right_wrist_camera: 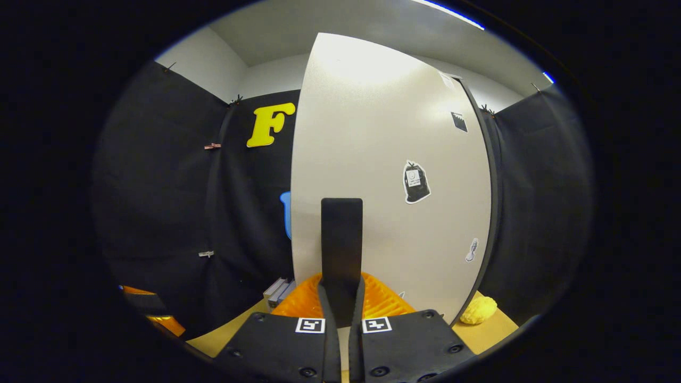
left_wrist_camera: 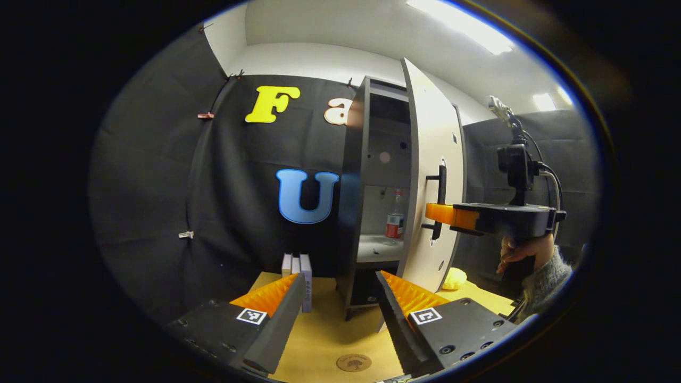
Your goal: Open the cabinet door with the right hand, grasp the bottle in the cabinet with the left hand and place it on the coaster, then close the cabinet door with the right hand.
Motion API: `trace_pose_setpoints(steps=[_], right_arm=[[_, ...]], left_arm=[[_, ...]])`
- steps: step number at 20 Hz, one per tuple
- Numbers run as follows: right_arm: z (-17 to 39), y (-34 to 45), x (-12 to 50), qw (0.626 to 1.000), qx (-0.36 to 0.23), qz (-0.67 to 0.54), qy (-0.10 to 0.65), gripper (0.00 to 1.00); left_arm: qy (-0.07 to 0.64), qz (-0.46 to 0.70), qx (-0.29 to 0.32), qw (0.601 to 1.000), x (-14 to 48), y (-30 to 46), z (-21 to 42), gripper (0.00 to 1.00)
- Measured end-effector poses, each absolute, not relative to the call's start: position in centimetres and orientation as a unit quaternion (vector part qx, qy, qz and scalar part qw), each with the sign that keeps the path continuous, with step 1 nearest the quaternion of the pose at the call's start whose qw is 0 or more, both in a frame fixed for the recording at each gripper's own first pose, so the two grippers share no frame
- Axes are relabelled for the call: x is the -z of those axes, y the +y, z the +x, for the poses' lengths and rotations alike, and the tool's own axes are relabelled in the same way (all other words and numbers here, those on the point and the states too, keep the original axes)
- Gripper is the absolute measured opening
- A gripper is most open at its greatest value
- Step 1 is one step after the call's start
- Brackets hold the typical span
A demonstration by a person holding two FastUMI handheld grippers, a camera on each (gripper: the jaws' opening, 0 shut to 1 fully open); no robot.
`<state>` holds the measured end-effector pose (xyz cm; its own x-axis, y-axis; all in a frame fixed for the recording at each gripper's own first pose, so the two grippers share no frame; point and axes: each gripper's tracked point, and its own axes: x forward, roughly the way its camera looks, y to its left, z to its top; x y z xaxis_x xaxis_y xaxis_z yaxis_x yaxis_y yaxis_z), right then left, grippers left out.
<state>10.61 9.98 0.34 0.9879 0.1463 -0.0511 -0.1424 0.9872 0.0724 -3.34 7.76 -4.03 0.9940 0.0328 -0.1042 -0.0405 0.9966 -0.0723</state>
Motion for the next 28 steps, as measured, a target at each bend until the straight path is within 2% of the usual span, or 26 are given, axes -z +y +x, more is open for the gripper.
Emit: trace_pose_setpoints(steps=[8, 18, 28], right_arm=[[6.9, 6.6, -0.7, 0.998, -0.046, 0.03, 0.037, 0.1], [2.4, -0.4, -1.3, 0.996, 0.071, 0.028, 0.038, 0.09], [0.7, -6.0, -1.3, 0.996, 0.071, 0.004, 0.051, 0.08]], left_arm=[[0.051, -0.041, 0.057, 0.996, 4.4, 3.6, -1.7, 0.83], [0.067, -0.046, 0.162, 0.983, 5.7, -2.0, -1.1, 0.83], [0.071, -0.052, 0.177, 0.98, 5.6, -8.4, 2.6, 0.83]])
